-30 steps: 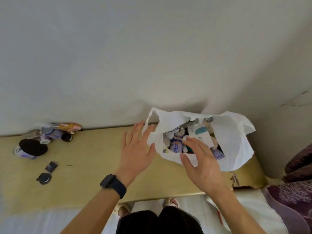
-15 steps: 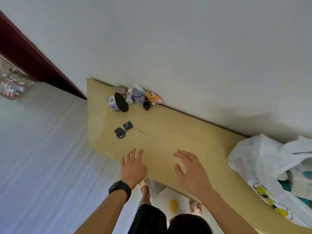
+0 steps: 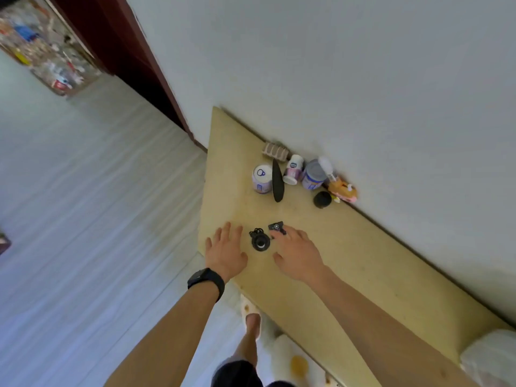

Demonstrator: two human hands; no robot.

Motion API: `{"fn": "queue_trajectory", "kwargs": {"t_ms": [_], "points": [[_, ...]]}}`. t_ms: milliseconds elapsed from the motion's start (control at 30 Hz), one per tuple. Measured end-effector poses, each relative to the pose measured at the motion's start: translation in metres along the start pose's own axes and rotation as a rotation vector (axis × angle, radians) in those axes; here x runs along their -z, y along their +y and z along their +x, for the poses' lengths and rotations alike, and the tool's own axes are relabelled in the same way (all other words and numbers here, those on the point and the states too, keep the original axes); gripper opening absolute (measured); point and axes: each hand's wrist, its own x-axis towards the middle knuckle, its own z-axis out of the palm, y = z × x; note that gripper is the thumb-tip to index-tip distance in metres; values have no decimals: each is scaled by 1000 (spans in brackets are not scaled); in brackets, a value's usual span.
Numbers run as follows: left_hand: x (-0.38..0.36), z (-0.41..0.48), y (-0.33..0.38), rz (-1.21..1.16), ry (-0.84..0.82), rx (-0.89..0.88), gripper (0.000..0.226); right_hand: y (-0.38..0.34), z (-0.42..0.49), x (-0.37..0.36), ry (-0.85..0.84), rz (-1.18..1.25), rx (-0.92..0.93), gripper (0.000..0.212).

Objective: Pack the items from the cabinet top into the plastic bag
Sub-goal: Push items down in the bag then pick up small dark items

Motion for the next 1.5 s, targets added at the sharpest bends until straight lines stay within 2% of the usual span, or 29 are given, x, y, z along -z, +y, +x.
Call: {"fn": "queue_trajectory", "kwargs": {"t_ms": [133,233,400,500,567,700,767,867,1033,1267,1400,1500], "points": [[-5,20,-18,94,-150,-8,98,-23,44,0,-64,-139,89,67],[-16,20,-25,160,-138,-39,103,-20,46,-17,-64,-195,109,60],[-12,23,-25,196,-171,-52,103,-1,21,-48,35,-83,-111,43],[7,29,-10,88,-154,-39,79,22,4,-59,-6,134,-329,36],[25,40,9,-133,-89,-2,60,36,-10,-59,34,388,-480,29],[52,67,68,-648,-107,98,66,61,-45,-63,109,603,-707,11],[58,77,94,-726,-70,90,61,72,-68,-66,149,751,-819,12],[60,77,113,-678,25,86,49,83,-105,-68,218,1014,-937,11],[34,55,100,-600,77,75,45,78,-165,-65,426,1294,-973,14],[-19,-46,84,-482,146,-136,37,71,-252,-47,643,1474,-926,18],[-50,-100,113,-476,168,-258,31,88,-310,-25,754,1530,-823,18],[-65,-135,160,-518,134,-373,26,106,-358,-9,843,1543,-712,17]]}}
